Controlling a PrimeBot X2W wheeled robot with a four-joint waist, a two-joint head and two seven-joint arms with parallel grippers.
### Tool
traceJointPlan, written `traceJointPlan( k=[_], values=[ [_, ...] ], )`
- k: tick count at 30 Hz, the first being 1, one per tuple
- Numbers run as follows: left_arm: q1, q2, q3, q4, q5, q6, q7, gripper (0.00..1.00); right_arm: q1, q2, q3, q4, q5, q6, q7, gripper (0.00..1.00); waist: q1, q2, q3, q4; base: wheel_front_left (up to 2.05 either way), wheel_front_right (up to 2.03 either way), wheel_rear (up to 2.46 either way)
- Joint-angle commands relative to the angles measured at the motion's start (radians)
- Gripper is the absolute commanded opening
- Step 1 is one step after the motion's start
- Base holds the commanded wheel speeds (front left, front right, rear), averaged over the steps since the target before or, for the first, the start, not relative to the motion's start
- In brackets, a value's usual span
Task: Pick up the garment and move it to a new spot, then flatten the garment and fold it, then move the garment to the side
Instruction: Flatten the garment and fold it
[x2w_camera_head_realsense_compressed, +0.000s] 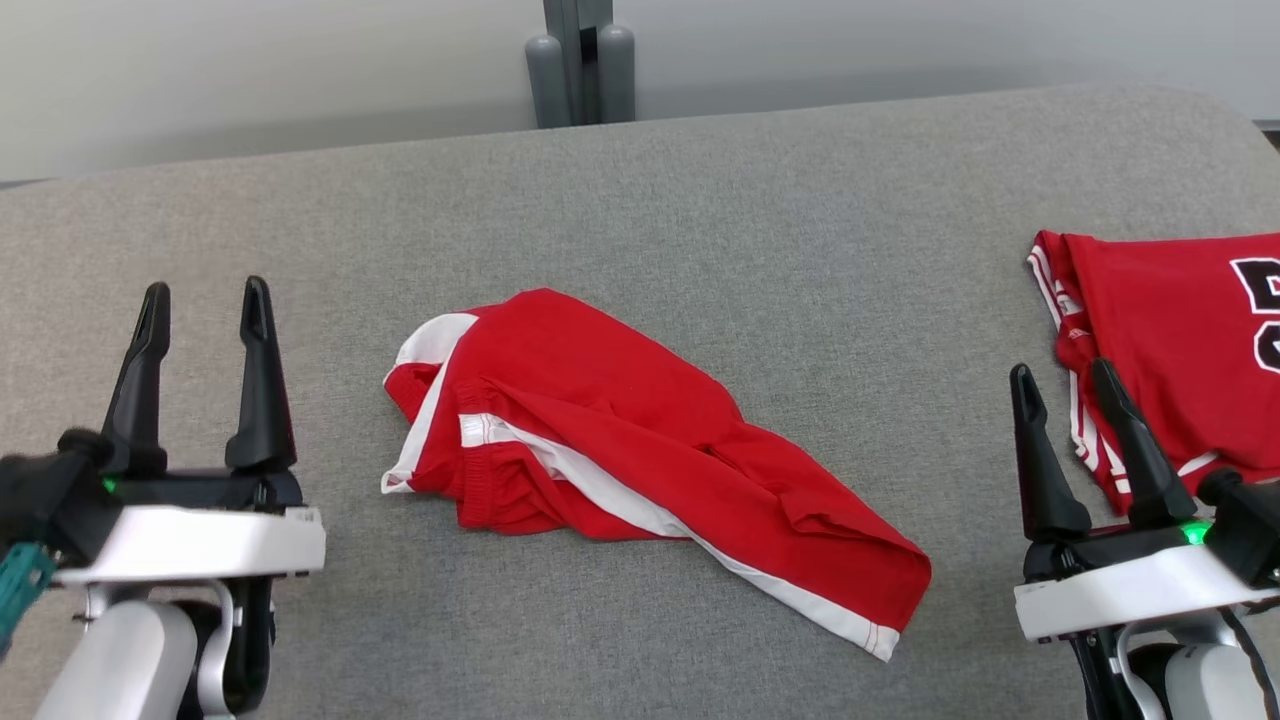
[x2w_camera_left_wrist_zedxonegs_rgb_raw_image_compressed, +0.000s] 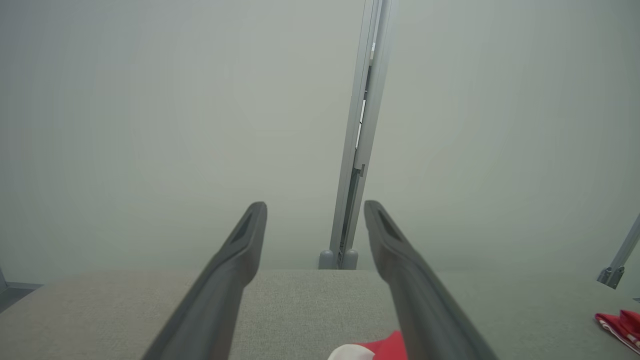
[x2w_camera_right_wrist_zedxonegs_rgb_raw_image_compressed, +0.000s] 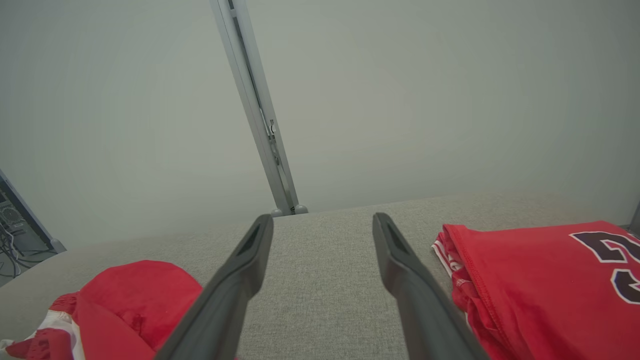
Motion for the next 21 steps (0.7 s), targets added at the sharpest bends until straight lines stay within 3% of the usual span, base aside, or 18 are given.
traceJointPlan(
  k=[1, 10, 21],
  values=[
    [0.036, -0.014, 0.027, -0.03, 0.032, 0.002, -0.002, 1.0, 0.011, -0.007, 0.002, 0.005, -0.007, 0.002, -0.003, 1.0, 0.0, -0.0001, -0.012, 0.004, 0.0, 0.0, 0.0],
    [0.183, -0.078, 0.068, -0.084, 0.186, -0.039, -0.003, 1.0, 0.049, -0.007, 0.008, 0.028, -0.032, 0.002, 0.01, 1.0, 0.0, -0.0001, -0.073, 0.012, 0.0, 0.0, 0.0],
    [0.255, -0.08, 0.019, -0.025, 0.203, -0.027, 0.052, 1.0, 0.134, -0.006, 0.0, 0.029, -0.031, 0.002, 0.046, 1.0, 0.0, -0.0001, -0.142, 0.015, 0.0, 0.0, 0.0]
  ],
)
